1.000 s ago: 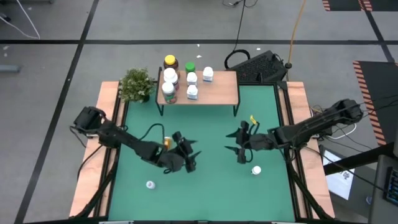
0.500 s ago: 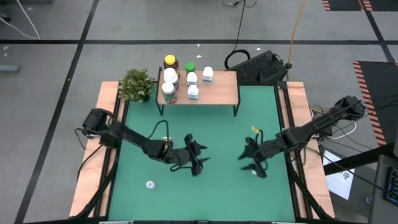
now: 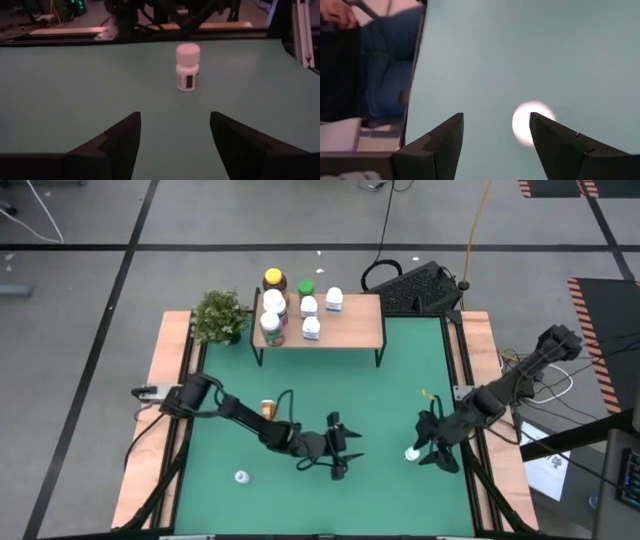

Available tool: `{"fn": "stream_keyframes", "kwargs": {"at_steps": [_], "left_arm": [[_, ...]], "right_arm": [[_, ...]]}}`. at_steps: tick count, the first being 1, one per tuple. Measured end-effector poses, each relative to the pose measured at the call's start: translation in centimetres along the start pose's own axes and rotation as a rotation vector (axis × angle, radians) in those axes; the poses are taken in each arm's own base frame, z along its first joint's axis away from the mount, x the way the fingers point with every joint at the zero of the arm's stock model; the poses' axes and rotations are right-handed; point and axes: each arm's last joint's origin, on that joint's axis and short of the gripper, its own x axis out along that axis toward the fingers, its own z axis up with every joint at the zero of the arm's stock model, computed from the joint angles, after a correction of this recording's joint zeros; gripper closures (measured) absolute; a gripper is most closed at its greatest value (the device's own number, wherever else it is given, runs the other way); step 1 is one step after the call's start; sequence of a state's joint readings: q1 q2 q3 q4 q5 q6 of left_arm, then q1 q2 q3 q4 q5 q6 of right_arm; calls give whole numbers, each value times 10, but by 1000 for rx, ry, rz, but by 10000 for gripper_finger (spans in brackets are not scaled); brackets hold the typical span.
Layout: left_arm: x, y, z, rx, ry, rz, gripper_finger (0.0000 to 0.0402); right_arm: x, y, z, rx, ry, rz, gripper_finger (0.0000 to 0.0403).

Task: Pick and place medicine bottles onto shelf by color
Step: Put the white pill bottle on the shelf

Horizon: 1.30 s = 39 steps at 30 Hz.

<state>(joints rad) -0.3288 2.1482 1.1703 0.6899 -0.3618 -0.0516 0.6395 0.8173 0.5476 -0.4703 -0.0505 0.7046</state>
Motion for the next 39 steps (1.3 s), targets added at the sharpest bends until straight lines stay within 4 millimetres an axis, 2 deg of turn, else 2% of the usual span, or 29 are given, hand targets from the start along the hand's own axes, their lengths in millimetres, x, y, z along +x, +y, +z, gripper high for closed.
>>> {"fn": "stream_keyframes", "kwargs": {"at_steps": [4, 8, 13, 21, 28, 39], "left_arm": [[20, -9, 6, 7, 25, -7, 160], [30, -16, 19, 14, 41, -11, 160], [29, -28, 28, 5, 32, -36, 160], [22, -45, 25, 3, 60, -64, 160], [21, -46, 22, 12, 79, -33, 160], [26, -33, 19, -10, 117, 2, 160]], "right_arm": [[3, 6, -14, 50, 100, -10, 183], [4, 16, -26, 121, 164, 3, 183], [7, 27, -42, 235, 214, -17, 183], [17, 33, -60, 322, 297, -112, 183], [22, 28, -63, 264, 301, -206, 183], [36, 23, -62, 86, 156, -345, 183]]}}
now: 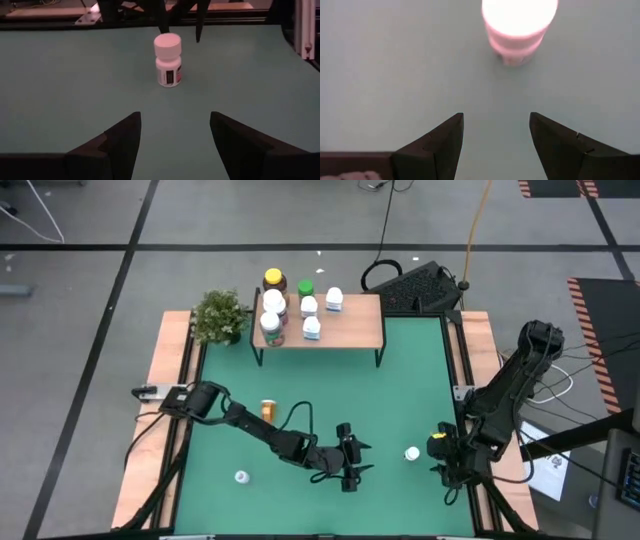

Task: Pick and place medicine bottles onto shelf by color
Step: Put the white pill bottle on the shelf

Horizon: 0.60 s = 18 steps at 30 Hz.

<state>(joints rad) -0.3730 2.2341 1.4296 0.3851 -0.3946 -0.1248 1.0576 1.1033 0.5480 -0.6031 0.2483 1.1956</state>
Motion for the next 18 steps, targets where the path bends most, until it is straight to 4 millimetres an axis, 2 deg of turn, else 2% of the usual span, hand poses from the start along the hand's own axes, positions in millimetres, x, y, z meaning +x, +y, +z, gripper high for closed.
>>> {"fn": "stream_keyframes", "kwargs": {"at_steps": [7, 18], "left_arm": [[0, -1, -3, -25, 22, 1, 160], [-1, -4, -3, -18, 23, -5, 160]], "right_arm": [[13, 1, 3, -35, -171, -134, 183], [36, 21, 7, -130, -296, -102, 188]]}}
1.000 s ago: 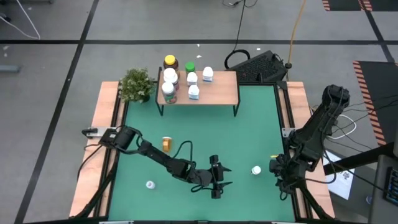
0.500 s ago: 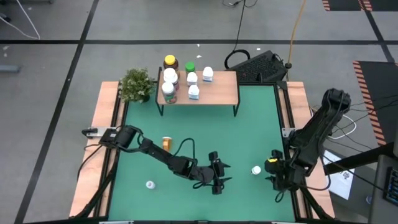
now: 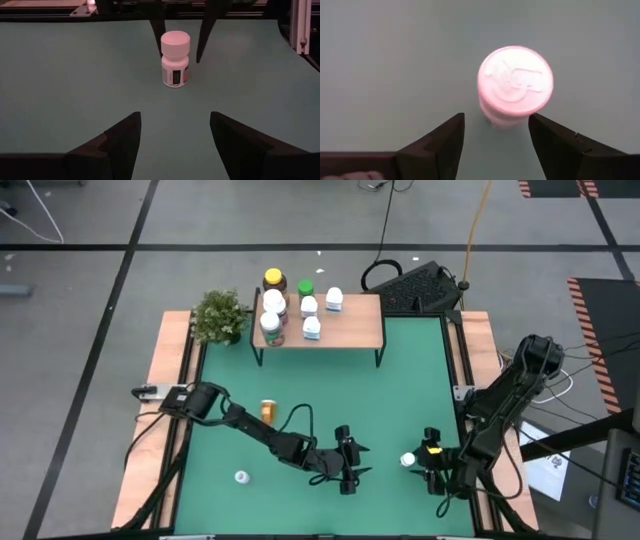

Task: Pick and place medicine bottles onto shelf by color
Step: Put the white pill bottle on the shelf

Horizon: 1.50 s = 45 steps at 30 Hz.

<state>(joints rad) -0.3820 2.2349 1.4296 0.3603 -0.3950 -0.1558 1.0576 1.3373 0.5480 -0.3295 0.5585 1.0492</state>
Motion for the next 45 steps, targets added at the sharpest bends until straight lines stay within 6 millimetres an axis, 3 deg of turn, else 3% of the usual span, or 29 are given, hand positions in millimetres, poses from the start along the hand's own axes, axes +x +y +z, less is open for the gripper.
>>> {"fn": "stream_keyframes", "kwargs": {"at_steps": [11, 23, 28, 41, 45], "left_arm": [[0, 0, 0, 17, 0, 0, 160], [1, 2, 0, 16, 1, -11, 160], [0, -2, 0, 16, -5, -37, 160], [-2, -6, 3, 2, -46, -30, 160], [-2, -6, 4, 12, -56, -25, 182]], "right_arm": [[18, 4, 9, -27, -155, -72, 245], [22, 16, 64, -153, -464, 52, 247], [27, 9, 76, -156, -460, 90, 247], [31, 2, 85, -164, -484, 50, 246], [31, 2, 85, -169, -475, 68, 246]]}}
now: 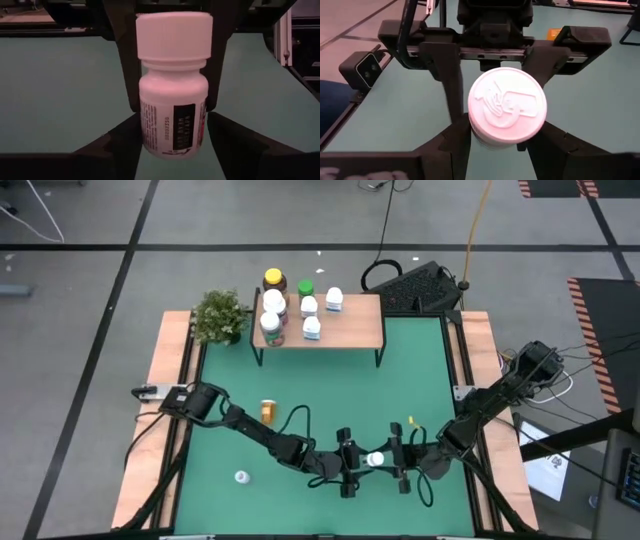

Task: Pick and place medicine bottles onto shelf by color
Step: Put the white pill bottle on the shelf

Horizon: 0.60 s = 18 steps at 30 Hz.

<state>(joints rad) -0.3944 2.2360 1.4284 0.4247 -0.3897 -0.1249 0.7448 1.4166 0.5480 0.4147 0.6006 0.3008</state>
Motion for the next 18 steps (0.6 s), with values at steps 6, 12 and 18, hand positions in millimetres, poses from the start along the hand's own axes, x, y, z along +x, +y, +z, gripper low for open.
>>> {"fn": "stream_keyframes", "kwargs": {"at_steps": [6, 12, 18], "left_arm": [[0, 0, 0, 47, 0, 4, 250], [-1, 2, 4, 67, -5, 5, 249], [-12, 8, 28, 84, -22, -127, 240]], "right_arm": [[0, 0, 0, 3, -1, 2, 246], [-1, 1, 3, -22, -25, 7, 233], [-22, -4, 23, -105, -89, 71, 177]]}}
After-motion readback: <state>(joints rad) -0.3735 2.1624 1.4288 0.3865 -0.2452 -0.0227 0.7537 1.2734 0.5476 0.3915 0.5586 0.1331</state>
